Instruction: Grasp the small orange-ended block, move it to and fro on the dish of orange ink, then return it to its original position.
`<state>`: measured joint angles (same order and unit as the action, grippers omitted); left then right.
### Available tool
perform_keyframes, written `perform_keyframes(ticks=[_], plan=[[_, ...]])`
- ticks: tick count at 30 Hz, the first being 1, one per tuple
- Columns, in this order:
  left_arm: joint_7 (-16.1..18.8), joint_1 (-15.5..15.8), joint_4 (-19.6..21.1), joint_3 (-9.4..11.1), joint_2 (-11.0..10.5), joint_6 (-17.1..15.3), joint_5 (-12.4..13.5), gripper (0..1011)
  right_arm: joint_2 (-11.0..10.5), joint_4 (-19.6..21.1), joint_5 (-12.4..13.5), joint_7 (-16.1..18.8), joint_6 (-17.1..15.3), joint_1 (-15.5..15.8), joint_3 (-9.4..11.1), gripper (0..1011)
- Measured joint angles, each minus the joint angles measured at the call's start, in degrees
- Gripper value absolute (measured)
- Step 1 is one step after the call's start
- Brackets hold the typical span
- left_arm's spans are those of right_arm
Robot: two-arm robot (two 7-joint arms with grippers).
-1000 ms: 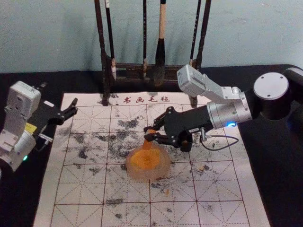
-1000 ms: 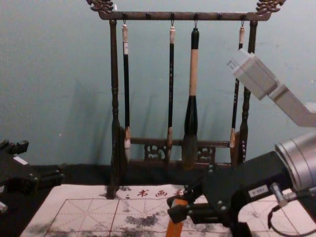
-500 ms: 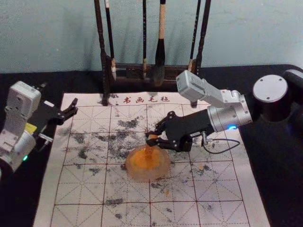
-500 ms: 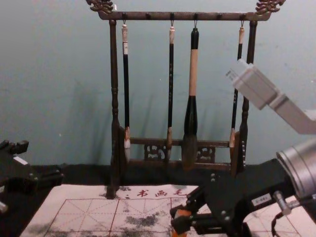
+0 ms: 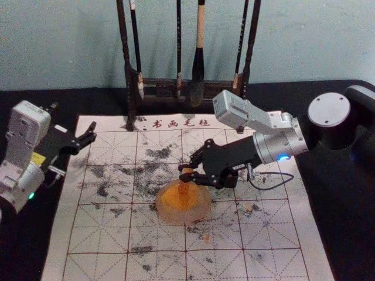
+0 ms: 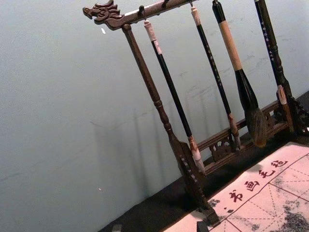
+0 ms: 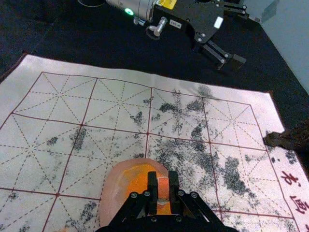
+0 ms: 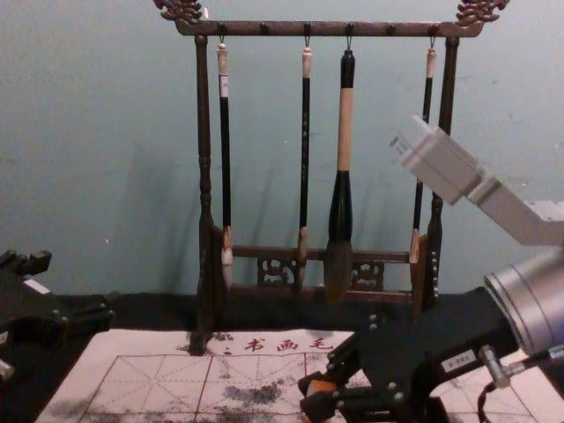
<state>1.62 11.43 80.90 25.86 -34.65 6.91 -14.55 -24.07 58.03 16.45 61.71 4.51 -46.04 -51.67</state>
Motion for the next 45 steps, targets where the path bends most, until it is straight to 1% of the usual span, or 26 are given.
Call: perform_keyframes(ticks=[12, 18, 30, 35, 40, 45], plan=[[0.00, 0.00, 0.00, 0.00, 0.00, 0.00, 0.00, 1001, -0.03, -0.27, -0.57, -0.14, 0.00, -0.24, -0.21, 132], [0.00, 0.00, 0.00, 0.00, 0.00, 0.00, 0.00, 1001, -0.57, 0.37, -0.98, -0.31, -0.09, -0.20, -0.08, 133], [0.00, 0.00, 0.00, 0.00, 0.00, 0.00, 0.00, 1001, -2.81, 3.36, -1.02, 0.11, -0.54, 0.78, -0.03, 132], [0.00, 0.00, 0.00, 0.00, 0.00, 0.00, 0.00, 1001, -4.23, 5.41, -0.68, 0.49, -0.84, 1.57, -0.10, 133], [0.00, 0.00, 0.00, 0.00, 0.00, 0.00, 0.00, 1001, -5.04, 6.81, -0.36, 0.82, -0.98, 2.16, -0.31, 133], [0.00, 0.00, 0.00, 0.00, 0.00, 0.00, 0.00, 1001, -5.21, 7.64, -0.08, 1.09, -0.95, 2.46, -0.57, 132]])
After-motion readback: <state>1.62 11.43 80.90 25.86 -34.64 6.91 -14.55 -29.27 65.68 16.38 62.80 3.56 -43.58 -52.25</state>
